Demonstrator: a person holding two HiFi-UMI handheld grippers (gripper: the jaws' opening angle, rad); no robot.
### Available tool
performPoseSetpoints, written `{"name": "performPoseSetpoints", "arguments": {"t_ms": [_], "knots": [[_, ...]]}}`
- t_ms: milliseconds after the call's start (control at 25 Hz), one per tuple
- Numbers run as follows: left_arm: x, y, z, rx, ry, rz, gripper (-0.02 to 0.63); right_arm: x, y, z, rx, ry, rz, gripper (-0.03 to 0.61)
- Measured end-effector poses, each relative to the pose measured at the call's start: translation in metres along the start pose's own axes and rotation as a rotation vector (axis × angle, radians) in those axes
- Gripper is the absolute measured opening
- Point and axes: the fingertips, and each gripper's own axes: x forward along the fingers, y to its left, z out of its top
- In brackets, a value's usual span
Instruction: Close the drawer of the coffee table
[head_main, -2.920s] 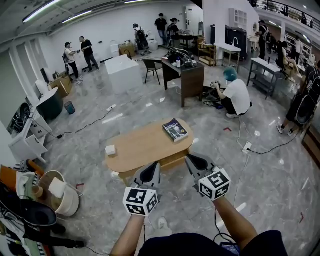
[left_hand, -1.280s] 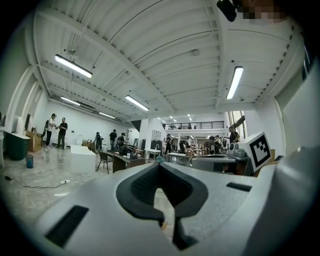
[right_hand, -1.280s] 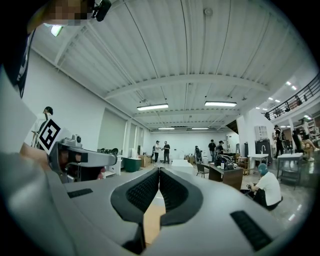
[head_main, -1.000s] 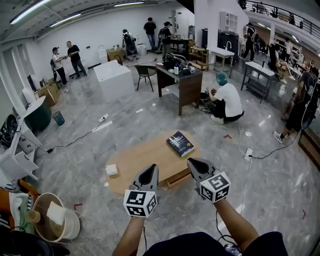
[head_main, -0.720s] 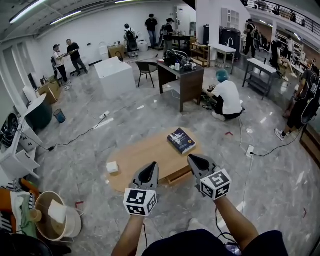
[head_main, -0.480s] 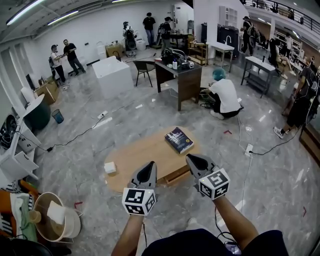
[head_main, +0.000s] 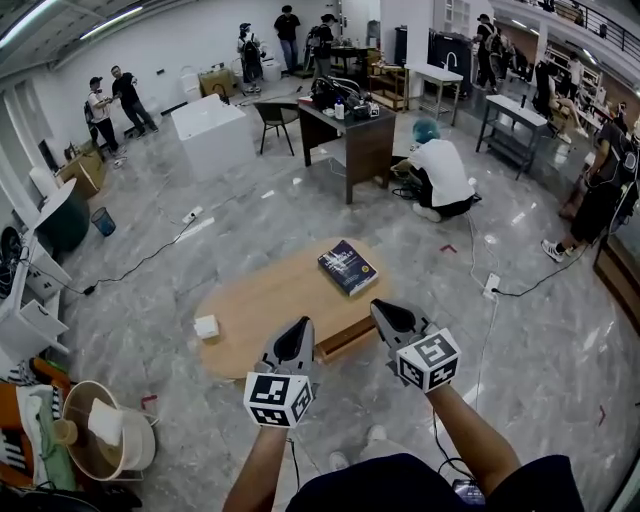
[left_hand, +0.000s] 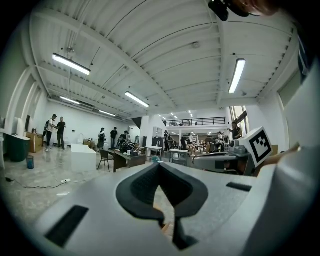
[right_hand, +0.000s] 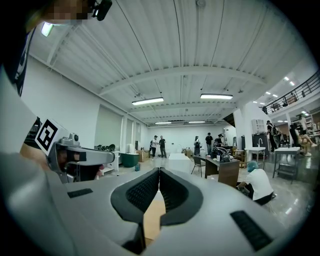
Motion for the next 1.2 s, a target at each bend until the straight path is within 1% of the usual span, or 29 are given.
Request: {"name": "performPoseSetpoints", "arguments": {"t_ms": [320, 520, 600, 880, 1120, 1200], "knots": [[0.021, -0.003, -0.015, -0.029, 0.023, 0.008, -0.001, 0.007, -0.018, -0.018, 0.010, 0.046, 0.011, 0.018], [0.029, -0.003, -0.026, -0.084, 0.033, 0.010, -0.001, 0.013, -0.022, -0.035, 0.026, 0.084, 0.028, 0.018], [0.034, -0.004, -0.033, -0.093, 0.044, 0.008, -0.001, 0.015, -0.024, -0.043, 0.034, 0.098, 0.033, 0.018], [0.041, -0.004, -0.075, -0.132, 0.098, 0.021, -0.002, 0.022, -0.029, -0.074, 0.068, 0.130, 0.044, 0.018], [0.046, -0.003, -0.106, -0.192, 0.140, 0.034, -0.002, 0.028, -0.034, -0.100, 0.086, 0.171, 0.061, 0.018], [0.051, -0.005, -0.115, -0.224, 0.146, 0.033, 0.000, 0.029, -0.039, -0.111, 0.090, 0.176, 0.060, 0.018]]}}
